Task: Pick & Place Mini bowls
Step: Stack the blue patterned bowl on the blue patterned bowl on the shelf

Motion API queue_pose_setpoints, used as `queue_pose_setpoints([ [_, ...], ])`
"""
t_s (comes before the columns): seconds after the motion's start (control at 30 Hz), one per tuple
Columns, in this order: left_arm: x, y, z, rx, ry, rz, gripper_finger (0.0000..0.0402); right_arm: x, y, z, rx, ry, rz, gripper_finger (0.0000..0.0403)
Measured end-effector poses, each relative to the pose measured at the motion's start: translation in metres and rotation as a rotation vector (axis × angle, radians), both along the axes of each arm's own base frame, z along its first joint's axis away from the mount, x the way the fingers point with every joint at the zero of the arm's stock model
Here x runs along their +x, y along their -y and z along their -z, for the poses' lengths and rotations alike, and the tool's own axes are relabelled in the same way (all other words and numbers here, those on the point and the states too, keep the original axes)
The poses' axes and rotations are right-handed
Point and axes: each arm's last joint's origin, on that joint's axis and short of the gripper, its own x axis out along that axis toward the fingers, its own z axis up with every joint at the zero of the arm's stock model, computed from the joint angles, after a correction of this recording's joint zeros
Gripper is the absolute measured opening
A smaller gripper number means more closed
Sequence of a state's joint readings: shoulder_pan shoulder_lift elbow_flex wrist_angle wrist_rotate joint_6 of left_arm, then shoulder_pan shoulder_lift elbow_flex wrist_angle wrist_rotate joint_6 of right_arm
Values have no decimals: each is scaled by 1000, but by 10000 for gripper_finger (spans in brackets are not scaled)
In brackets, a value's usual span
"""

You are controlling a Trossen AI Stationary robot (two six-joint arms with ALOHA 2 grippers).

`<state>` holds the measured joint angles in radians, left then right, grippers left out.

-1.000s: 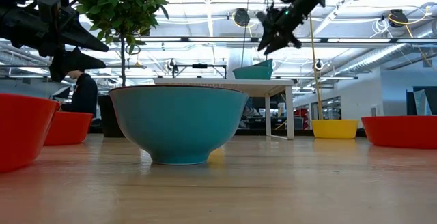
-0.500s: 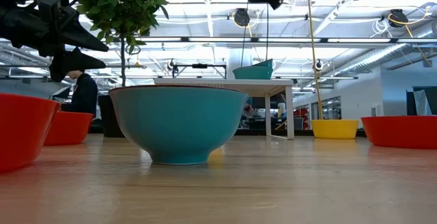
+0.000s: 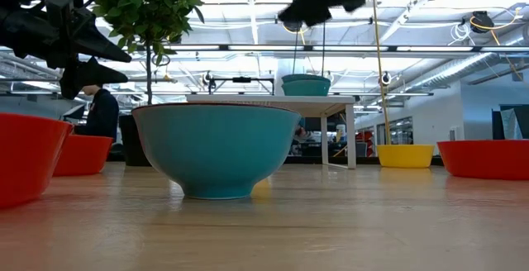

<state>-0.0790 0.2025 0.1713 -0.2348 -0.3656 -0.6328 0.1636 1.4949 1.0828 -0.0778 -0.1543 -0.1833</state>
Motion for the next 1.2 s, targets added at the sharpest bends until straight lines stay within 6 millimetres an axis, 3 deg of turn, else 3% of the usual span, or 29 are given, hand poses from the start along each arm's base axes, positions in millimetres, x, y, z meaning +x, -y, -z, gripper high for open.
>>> queue_pose_setpoints([
  [0.33, 0, 0, 0, 0, 0, 0, 216, 1, -68, 45, 39, -166, -138, 176],
  [0.57, 0, 0, 0, 0, 0, -1, 216, 7, -114, 63, -90, -13, -167, 178],
  [0.87, 0, 0, 0, 0, 0, 0, 216, 41, -132, 81, -172, -22, -93, 178],
  [1.2, 0, 0, 0, 0, 2, -1, 216, 46, -127, 105, -215, -165, -61, 177],
])
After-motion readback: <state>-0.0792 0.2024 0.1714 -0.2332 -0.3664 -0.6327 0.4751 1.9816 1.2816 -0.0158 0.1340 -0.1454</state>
